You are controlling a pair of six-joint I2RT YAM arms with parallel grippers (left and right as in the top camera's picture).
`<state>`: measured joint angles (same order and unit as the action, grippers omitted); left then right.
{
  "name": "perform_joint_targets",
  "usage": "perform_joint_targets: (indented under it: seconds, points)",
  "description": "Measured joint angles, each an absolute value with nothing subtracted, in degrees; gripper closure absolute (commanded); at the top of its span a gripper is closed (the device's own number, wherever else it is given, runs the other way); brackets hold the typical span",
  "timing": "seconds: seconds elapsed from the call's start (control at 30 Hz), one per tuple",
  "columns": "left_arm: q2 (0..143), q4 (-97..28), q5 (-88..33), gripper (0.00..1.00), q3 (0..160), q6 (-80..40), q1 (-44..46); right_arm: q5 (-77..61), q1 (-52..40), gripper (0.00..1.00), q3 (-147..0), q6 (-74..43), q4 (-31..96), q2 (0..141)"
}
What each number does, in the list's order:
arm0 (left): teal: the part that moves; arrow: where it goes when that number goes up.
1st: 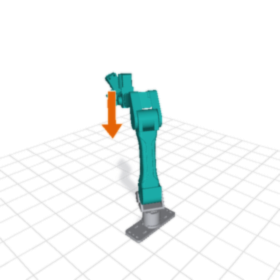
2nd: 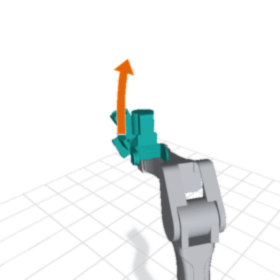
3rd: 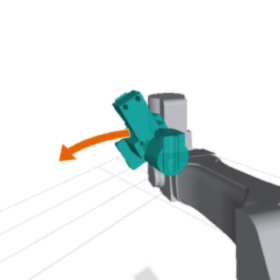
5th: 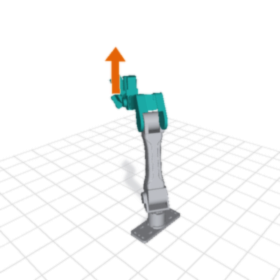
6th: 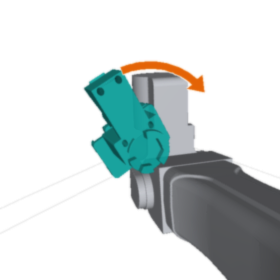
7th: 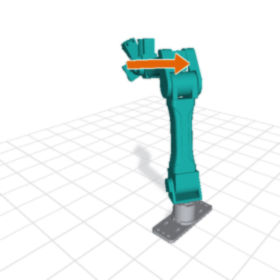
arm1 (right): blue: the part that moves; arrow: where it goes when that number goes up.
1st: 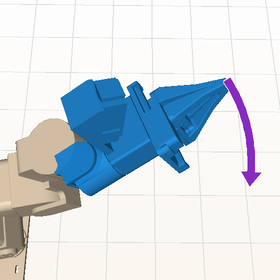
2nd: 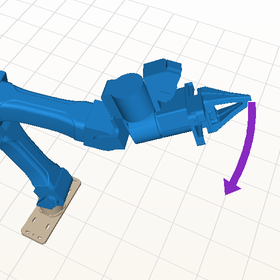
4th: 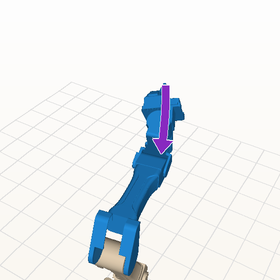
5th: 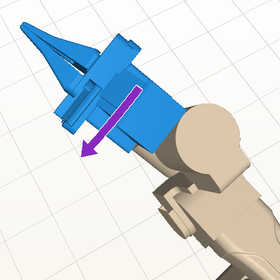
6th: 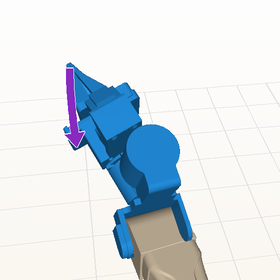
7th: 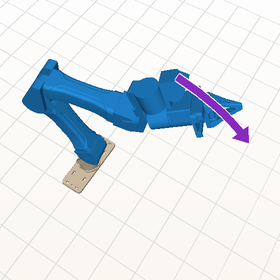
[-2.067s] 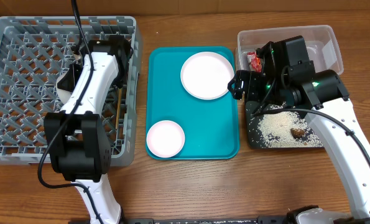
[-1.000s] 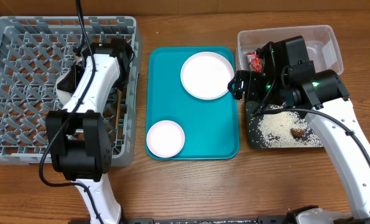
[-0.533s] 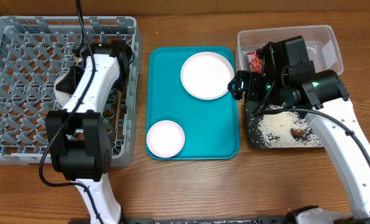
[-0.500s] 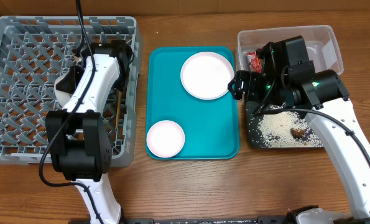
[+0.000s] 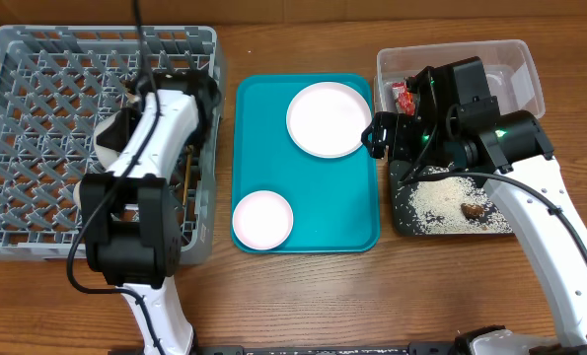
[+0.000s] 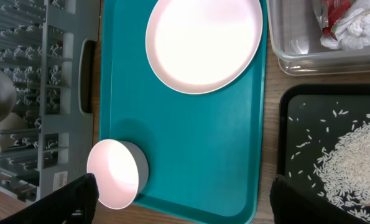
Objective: Sort waste into correct bins and load items into the dishwasher
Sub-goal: 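Set the grey bowl on its side in the rack and release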
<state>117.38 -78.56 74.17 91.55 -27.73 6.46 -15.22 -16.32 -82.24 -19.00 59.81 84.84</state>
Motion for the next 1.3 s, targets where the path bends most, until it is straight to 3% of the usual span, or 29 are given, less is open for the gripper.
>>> perform_joint_targets:
  seconds: [0.43,1.13,1.3]
  points:
    - [117.4,-82.2,81.3,0.96,89.5,-28.1,8.7,-15.2,-16.3,0.11,-82.2,-18.2,59.8,84.8]
    - [117.4,-77.1,81.1,0.96,89.0,-27.0,6.9,-15.2,-16.3,0.11,-82.2,-18.1,59.8,84.8]
    - [117.4,-75.4,79.2,0.9,89.0,-26.7,8.8,-15.2,-16.3,0.11,-82.2,-18.2,59.8,84.8]
